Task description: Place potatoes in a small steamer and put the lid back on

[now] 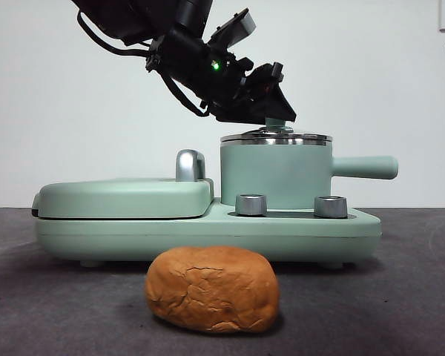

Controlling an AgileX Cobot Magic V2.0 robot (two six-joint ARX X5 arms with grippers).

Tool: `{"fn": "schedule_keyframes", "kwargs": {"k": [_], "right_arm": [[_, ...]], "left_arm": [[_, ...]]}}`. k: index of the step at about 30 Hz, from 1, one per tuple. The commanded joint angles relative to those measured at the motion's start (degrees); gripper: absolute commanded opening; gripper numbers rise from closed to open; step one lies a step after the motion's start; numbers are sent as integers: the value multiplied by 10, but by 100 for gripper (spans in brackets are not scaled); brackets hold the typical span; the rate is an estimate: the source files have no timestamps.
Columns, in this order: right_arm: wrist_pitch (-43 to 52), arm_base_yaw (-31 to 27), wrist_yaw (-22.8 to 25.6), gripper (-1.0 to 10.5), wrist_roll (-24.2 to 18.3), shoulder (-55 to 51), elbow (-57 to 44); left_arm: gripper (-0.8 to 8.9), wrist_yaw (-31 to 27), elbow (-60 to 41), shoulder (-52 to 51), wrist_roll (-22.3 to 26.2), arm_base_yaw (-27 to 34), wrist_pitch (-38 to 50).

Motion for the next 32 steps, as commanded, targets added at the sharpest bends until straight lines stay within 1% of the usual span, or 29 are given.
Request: {"fn": "schedule_keyframes", "kwargs": {"k": [1,4,6,8,10,13,17,19,24,32], "right_arm": [[5,2,1,233,19,2,10],[5,2,1,232,19,2,10],[5,2,1,232,19,2,10],[5,2,1,232,19,2,10],[5,2,1,232,19,2,10],[4,2,1,232,19,2,10],[3,2,1,233,19,2,10],[3,2,1,232,19,2,10],[-2,2,1,232,19,2,10],[-9,2,1,232,19,2,10]], "left_arm": [[236,-3,16,20,-4,-3,5],[231,-3,16,23,-4,-3,4],[165,-3,16,23,-3,-4,4],[64,-3,16,23,-2,-4,5],[21,-3,16,23,-2,-4,5],[15,-3,16,23,3,-4,4],[15,-4,16,22,33,-4,3],[15,-4,16,19,38,-4,3],[15,-23,16,2,38,-4,1],[15,-22,16,-32,33,0,-6]]}}
